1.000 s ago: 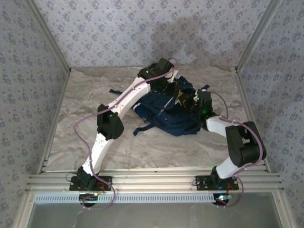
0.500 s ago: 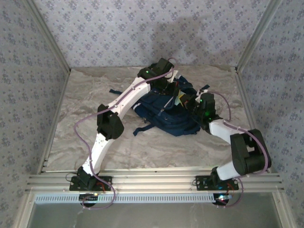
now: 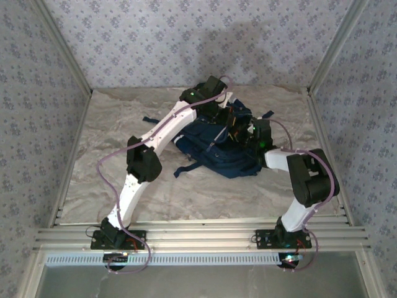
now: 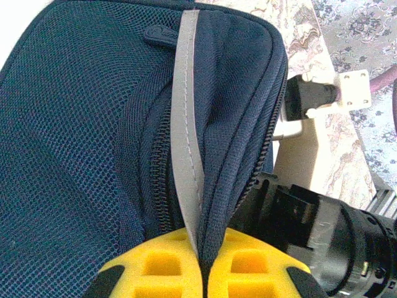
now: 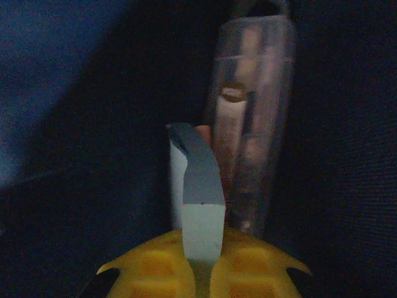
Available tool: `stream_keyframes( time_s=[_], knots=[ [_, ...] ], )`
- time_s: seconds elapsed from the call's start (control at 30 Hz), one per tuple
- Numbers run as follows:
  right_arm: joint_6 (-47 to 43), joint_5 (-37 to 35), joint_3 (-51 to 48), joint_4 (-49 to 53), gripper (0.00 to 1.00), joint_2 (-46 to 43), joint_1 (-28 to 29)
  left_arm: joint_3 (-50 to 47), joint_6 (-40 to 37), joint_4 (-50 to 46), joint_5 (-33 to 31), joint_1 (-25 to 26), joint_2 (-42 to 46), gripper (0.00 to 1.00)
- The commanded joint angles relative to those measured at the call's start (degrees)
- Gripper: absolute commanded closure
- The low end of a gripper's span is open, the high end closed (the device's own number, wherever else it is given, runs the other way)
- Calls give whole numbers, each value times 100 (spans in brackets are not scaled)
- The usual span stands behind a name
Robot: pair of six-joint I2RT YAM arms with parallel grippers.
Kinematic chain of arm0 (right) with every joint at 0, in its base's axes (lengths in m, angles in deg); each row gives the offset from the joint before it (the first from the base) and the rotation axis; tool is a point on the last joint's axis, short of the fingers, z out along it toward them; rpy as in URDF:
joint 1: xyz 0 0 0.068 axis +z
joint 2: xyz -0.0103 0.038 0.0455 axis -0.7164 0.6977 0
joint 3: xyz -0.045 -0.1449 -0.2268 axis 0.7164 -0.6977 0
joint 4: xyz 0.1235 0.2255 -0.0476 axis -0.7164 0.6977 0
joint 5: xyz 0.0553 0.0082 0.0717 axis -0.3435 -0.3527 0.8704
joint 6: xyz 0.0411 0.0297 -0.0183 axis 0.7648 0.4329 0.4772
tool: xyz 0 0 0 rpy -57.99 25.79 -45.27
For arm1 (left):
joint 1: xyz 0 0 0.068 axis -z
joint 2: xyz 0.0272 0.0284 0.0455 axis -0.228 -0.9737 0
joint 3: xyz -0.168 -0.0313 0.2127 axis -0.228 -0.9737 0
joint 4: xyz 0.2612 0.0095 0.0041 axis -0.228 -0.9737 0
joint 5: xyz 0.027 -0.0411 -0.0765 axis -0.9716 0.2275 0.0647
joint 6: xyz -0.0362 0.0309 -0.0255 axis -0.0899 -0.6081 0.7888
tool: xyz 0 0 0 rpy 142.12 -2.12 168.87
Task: Pack books, pencil case, and school supplies into a backpack
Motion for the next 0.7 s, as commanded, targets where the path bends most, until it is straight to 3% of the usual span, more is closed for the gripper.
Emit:
stream_keyframes(
  time_s=[0.0, 0.07, 0.23, 0.3, 0.4, 0.67],
  knots=[
    [-419, -554, 351, 991, 96, 23, 48, 105, -37, 401, 332, 47, 364, 97],
    [-492, -534, 445, 1144, 85, 20, 49, 103, -39, 397, 309, 53, 354, 97],
    [-880, -809, 448, 1828, 36, -443, 39, 101, 14, 423, 297, 24, 321, 97],
    [-1136, -979, 480, 2238, 23, -701, 37, 107, 23, 448, 313, 14, 312, 97],
    [-1484, -1224, 588, 2870, 17, -1002, 18, 114, 48, 481, 336, 1, 301, 96],
    [-2089, -1377, 948, 3963, 16, -1409, -66, 116, 91, 537, 315, -6, 236, 96]
  ],
)
